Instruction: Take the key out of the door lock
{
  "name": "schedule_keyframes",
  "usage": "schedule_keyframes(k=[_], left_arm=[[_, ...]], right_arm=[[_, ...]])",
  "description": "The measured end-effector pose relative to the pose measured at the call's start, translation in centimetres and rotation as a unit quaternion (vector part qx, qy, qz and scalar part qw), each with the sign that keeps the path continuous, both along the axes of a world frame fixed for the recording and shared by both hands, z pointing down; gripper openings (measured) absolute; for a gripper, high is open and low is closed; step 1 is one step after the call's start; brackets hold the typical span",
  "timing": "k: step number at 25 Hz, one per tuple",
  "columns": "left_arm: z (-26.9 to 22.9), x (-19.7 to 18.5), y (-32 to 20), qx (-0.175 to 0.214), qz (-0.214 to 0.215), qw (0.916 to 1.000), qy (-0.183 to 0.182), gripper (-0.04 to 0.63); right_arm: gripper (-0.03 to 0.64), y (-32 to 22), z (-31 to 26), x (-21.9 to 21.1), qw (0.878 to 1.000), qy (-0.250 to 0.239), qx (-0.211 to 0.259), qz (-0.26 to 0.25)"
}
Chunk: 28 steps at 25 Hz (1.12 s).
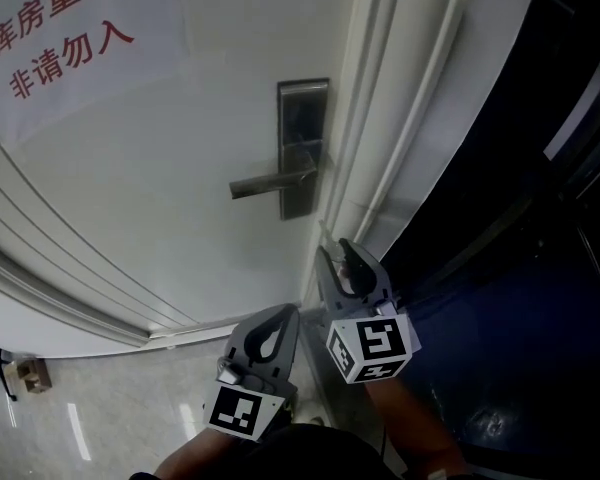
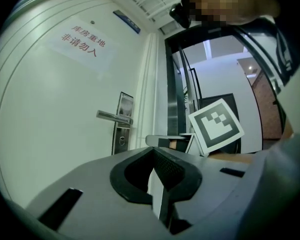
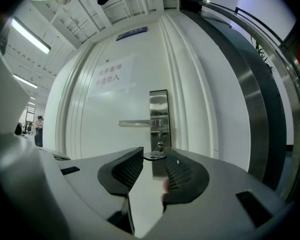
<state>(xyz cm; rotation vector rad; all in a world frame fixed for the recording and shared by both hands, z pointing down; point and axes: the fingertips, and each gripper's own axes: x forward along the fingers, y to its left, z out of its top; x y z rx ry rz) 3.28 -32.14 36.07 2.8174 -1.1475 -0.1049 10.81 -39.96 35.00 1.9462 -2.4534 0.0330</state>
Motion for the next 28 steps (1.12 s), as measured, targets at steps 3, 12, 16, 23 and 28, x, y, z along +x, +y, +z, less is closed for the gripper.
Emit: schedule_keyframes(k=[3,12,16,23,28], left_arm=[[-0.2,0.7,1.8,0.001,-0.002,1.0000,-0.002,0.005],[-0.6,1.9,7.1,-0.005,-0.002,1.0000,0.004,0.005],[-0.8,2.1,8.9,-0.003,-0.004,1.0000,0.006,0.005],[-1.4,2.7,11.4,0.007,-0.006,0.9999,0.007,0.005],[-1.8,3.2,12.8,0.014,-0.005,0.9999,0.009,0.005]], right_arm=[[0.138,2.2,-0.1,0.4,1.000,-0.003,0.002,-0.006],[0.138,8.6,-0.3,1.5,1.000,-0.006,0.001,-0.018],[0.138,10.7,-0.5,1.6,1.000,-0.003,0.004,-0.022],[0.138,13.7,-0.8,1.9,1.000,-0.009,0.009,-0.026],[0.138,15.3,-1.0,2.2,1.000,-0.008,0.012,-0.027]])
